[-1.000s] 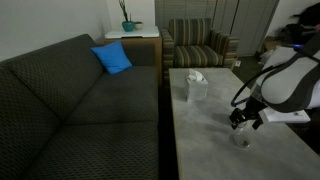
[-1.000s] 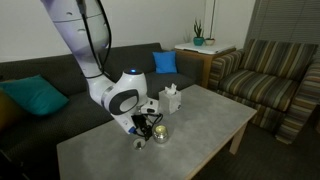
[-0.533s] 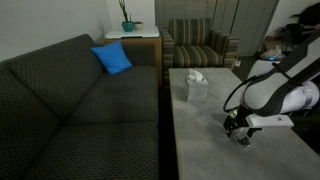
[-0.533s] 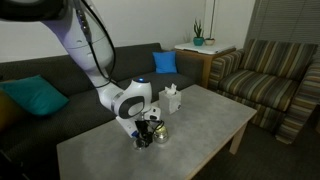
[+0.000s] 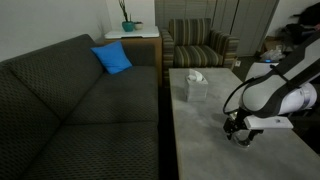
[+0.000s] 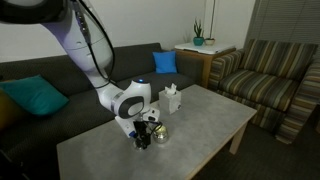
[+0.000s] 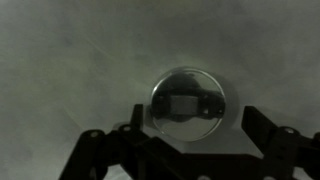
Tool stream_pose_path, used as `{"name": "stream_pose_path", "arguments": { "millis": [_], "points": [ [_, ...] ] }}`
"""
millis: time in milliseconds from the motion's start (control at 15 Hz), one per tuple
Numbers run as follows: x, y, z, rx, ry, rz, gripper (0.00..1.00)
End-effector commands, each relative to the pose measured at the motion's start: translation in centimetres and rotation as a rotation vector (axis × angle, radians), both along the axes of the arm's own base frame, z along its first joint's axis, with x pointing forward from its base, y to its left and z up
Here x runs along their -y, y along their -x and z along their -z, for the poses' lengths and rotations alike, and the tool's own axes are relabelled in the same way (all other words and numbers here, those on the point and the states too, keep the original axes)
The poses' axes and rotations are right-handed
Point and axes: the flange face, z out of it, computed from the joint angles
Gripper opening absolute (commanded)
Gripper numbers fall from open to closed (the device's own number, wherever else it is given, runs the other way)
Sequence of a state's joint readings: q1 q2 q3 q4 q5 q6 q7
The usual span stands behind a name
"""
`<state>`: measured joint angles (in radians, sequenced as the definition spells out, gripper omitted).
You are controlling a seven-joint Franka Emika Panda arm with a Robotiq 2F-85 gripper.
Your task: Put the silver lid on the silver bottle
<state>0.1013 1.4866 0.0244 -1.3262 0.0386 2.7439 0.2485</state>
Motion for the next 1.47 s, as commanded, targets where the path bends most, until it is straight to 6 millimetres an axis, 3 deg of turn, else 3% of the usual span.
{"name": "stream_pose_path", "arguments": {
  "millis": [0, 267, 333, 467, 667, 1400],
  "points": [
    [0.9, 0.6, 0.4, -0.026, 0.032, 0.037, 1.00],
    [1.2, 0.6, 0.5, -0.024, 0.039, 0.014, 1.00],
    [1.2, 0.5, 0.4, -0.023, 0.030, 0.007, 0.75],
    [1.0, 0.4, 0.4, -0.022, 0.021, -0.007, 0.68],
    [0.5, 0.3, -0.1, -0.015, 0.010, -0.028, 0.45],
    [-0.2, 0.6, -0.2, 0.056, 0.113, -0.060, 0.44]
  ]
}}
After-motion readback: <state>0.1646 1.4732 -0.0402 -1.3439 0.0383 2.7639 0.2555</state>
